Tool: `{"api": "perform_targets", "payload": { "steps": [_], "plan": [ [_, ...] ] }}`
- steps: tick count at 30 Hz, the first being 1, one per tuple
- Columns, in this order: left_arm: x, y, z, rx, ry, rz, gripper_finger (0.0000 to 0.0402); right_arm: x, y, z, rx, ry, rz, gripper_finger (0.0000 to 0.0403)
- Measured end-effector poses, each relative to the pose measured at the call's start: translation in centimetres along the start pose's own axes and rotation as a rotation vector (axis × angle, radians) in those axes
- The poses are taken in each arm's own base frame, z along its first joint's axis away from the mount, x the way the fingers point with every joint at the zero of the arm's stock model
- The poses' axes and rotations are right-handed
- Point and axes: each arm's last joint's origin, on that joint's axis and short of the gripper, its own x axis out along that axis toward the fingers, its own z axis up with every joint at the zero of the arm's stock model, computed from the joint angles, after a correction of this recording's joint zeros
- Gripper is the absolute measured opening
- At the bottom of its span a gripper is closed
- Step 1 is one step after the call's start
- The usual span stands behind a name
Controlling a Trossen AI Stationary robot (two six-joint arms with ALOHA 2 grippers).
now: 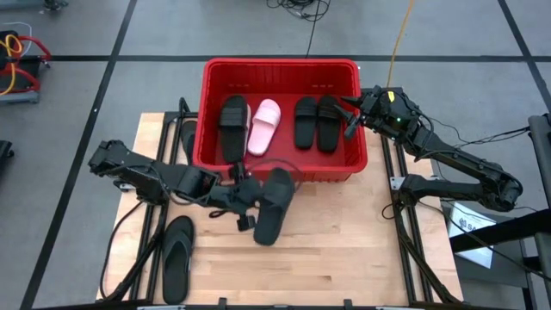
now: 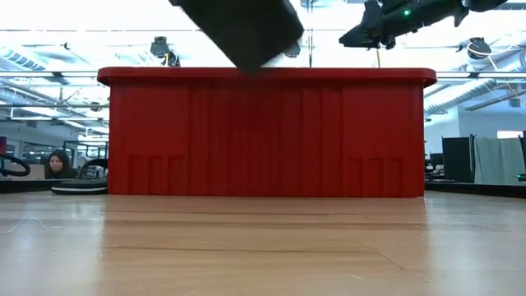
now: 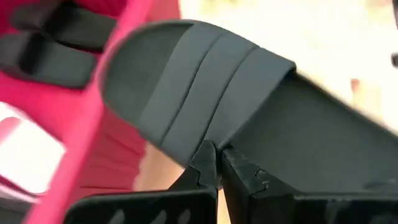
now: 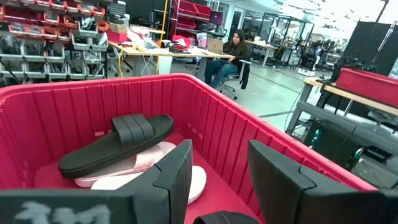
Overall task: Pick and place slides into bin
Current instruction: Remove the black slide from the red bin
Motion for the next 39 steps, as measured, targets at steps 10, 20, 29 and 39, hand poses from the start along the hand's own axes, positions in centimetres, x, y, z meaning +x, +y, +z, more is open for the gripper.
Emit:
{"api": "perform_targets", "payload": {
  "steps": [10, 20, 29, 39],
  "plan": [
    [3.9, -2.7, -2.3, 0.042, 0.212, -0.037, 0.0000, 0.0, 0.2, 0.0, 0.007, -0.003, 0.057, 0.0144],
    [9.3, -4.8, -3.8, 0.068, 0.312, -0.072, 0.0000, 0.0, 0.3, -0.1, 0.008, 0.005, 0.081, 0.0144],
    [10.8, -4.8, -4.1, 0.078, 0.333, -0.062, 0.0000, 0.0, 0.3, -0.2, 0.008, 0.011, 0.082, 0.0144],
    [10.8, -4.7, -4.1, -0.014, 0.336, -0.040, 0.0032, 0.0, 0.3, -0.6, 0.010, 0.055, 0.089, 0.0144]
  ]
}}
